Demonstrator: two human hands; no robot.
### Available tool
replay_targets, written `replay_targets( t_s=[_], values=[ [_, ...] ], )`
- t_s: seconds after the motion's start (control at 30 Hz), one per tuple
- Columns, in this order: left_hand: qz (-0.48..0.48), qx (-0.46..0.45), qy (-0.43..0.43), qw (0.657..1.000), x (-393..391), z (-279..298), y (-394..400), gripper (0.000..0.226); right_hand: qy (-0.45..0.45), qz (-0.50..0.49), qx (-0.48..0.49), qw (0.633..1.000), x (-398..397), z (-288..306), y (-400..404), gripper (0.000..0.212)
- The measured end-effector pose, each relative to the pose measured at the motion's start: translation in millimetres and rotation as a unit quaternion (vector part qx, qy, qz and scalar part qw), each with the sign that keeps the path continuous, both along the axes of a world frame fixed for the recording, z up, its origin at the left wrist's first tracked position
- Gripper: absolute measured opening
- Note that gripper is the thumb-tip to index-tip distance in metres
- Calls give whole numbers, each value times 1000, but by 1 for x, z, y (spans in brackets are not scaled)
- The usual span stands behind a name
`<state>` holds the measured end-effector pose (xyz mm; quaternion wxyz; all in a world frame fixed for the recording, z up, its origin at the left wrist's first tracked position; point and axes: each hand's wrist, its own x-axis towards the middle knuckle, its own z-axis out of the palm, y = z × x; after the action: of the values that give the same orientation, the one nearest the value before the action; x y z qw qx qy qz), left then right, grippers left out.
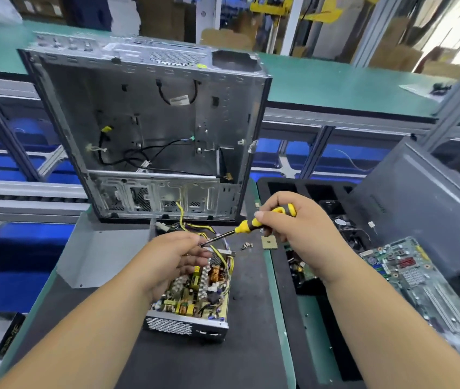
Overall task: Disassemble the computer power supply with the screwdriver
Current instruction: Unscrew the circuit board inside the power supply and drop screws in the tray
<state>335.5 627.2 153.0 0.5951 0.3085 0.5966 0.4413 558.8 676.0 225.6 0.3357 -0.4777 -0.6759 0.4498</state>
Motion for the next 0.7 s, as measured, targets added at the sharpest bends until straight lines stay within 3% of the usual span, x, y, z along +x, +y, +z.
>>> replay_targets(
  t_s=[0.2,0.7],
  values=[
    [-10,9,-55,998,41,2,17,11,17,-26,-24,999,45,-7,10,14],
    [-56,52,170,982,138,-13,69,12,25,-122,-50,991,151,-27,55,11]
  ],
)
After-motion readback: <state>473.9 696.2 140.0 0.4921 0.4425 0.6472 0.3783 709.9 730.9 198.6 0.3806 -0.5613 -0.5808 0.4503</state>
